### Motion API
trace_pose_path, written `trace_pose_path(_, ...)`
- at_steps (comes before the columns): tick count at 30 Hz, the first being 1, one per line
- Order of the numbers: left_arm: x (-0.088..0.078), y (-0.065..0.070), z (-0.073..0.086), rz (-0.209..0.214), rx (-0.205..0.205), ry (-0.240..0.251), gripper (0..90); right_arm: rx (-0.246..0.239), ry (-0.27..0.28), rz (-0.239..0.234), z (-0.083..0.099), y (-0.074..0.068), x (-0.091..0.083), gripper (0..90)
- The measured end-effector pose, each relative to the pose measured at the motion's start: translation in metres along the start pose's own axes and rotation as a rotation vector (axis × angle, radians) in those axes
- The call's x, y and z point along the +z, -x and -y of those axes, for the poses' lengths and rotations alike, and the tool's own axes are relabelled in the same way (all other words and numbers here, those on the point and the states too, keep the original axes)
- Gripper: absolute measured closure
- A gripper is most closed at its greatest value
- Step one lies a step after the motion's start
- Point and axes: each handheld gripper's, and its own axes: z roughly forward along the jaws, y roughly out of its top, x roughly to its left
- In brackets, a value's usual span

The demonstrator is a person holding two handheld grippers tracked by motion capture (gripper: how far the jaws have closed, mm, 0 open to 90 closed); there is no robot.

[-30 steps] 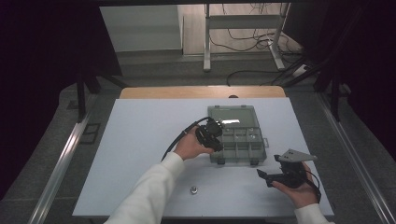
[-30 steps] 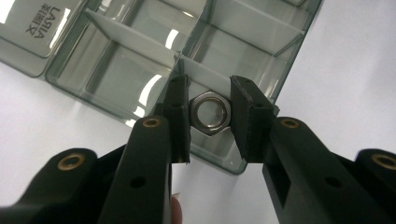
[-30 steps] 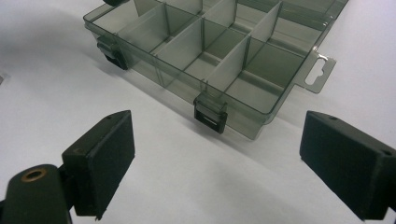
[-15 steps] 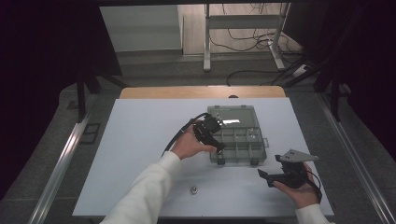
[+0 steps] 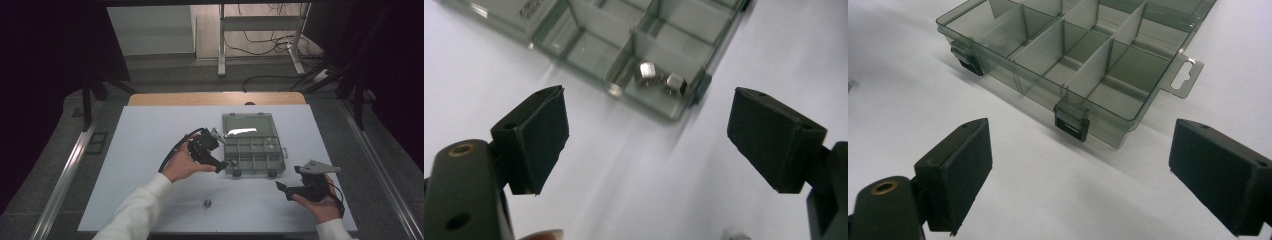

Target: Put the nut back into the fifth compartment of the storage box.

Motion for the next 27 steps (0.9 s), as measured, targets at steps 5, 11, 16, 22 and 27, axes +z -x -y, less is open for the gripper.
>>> trace_pose_path(5, -0.008, 0.001, 0.018, -0.006, -0.020, -0.001, 17.2, -0.001, -0.001, 0.001, 0.000, 0.000, 0.000, 10.4)
trace_pose_path(11, -0.014, 0.005, 0.040, -0.003, -0.044, -0.012, 16.7, -0.003, -0.003, 0.004, 0.000, -0.001, 0.000, 10.4)
trace_pose_path(16, -0.015, 0.009, 0.057, -0.004, -0.064, -0.024, 15.4, -0.001, -0.001, 0.005, 0.000, -0.001, 0.000, 10.4)
trace_pose_path(22, -0.014, 0.019, 0.072, -0.009, -0.078, -0.065, 14.6, -0.006, -0.006, 0.005, 0.000, -0.001, 0.001, 10.4)
trace_pose_path(27, -0.013, 0.030, 0.078, 0.007, -0.052, -0.091, 13.6, -0.006, -0.006, 0.006, 0.000, -0.001, 0.001, 10.4)
